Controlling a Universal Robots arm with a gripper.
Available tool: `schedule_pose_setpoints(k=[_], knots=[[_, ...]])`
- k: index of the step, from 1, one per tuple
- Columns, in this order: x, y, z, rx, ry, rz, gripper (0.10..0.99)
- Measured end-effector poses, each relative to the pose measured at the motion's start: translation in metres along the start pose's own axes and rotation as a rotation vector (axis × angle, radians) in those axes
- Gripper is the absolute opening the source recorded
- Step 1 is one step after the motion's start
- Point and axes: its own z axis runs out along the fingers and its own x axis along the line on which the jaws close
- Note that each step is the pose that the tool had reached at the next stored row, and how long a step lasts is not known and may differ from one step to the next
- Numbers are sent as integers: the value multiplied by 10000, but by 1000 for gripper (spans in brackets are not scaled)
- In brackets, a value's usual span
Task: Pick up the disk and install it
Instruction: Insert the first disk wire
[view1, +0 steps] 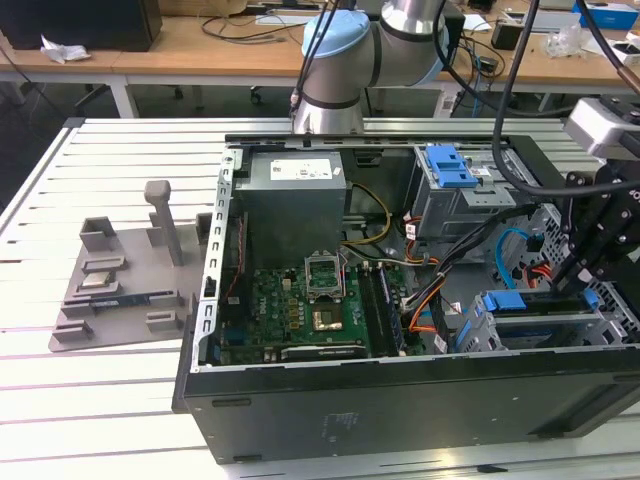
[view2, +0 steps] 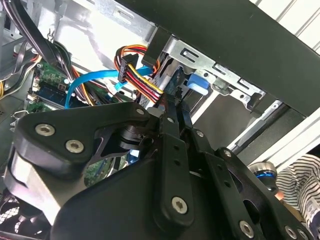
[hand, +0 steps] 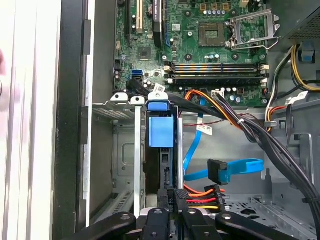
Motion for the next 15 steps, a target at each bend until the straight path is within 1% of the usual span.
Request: schedule_pose_setpoints(k=[10, 12, 15], knots=[[2, -12, 14, 0, -1, 1, 165], [5, -16, 41, 0, 0, -1, 165], [5, -17, 58, 0, 1, 0, 165]])
